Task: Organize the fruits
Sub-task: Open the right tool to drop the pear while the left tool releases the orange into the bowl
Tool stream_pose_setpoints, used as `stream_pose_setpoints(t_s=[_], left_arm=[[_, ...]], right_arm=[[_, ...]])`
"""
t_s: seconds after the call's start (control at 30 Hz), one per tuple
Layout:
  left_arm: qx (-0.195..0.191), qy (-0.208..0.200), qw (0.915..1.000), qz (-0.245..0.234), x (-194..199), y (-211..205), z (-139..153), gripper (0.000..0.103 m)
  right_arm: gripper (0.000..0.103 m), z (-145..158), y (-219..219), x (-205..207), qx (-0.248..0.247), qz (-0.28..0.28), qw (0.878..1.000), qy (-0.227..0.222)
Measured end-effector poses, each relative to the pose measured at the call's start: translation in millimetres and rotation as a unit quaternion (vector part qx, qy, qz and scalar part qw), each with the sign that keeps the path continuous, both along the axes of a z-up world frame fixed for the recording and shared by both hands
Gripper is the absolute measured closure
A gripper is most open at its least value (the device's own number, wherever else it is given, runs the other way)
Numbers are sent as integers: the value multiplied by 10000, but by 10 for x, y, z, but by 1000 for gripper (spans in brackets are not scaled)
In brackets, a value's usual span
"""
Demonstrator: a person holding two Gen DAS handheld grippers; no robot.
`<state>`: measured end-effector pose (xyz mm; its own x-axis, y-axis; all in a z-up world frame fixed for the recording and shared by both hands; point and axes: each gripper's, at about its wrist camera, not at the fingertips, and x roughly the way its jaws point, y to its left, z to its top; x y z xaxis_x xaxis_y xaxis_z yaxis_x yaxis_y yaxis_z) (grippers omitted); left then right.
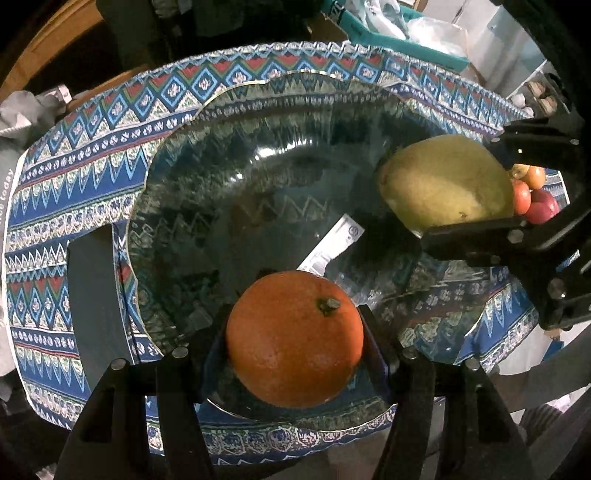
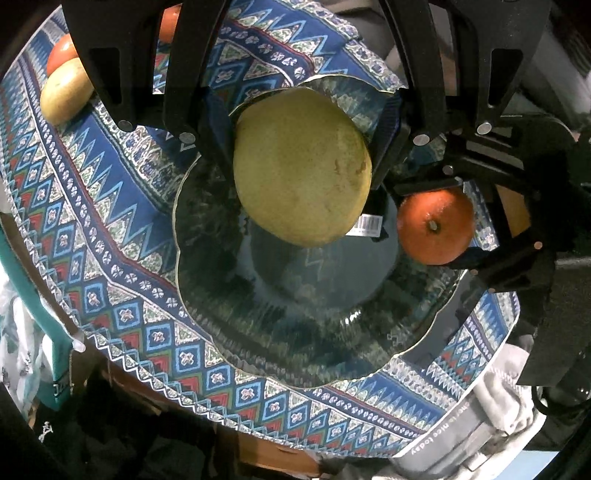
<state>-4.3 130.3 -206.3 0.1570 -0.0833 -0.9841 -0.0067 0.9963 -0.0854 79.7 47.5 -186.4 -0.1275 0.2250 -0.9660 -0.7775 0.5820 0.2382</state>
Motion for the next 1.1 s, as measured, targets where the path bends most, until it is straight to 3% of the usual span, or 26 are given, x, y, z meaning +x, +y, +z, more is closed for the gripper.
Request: stream_pose_setpoints(t_s=[0.3, 0.4, 0.7, 1.1], left_arm=[[-73, 204, 9997, 115, -31, -1, -129, 36], [-179, 156, 9995, 190, -26, 5, -54, 27], [19, -42, 9999, 144, -4, -30, 196, 27], [-250, -704, 9967, 324, 71, 19, 728, 26]], right_arm=[[36, -92, -30, 11, -172, -21, 9998, 48], [36, -129, -44, 3, -188, -29, 9998, 38], [36, 244, -113, 83, 314, -182, 9992, -149], [32, 775, -441, 124, 510, -506, 9953, -644]])
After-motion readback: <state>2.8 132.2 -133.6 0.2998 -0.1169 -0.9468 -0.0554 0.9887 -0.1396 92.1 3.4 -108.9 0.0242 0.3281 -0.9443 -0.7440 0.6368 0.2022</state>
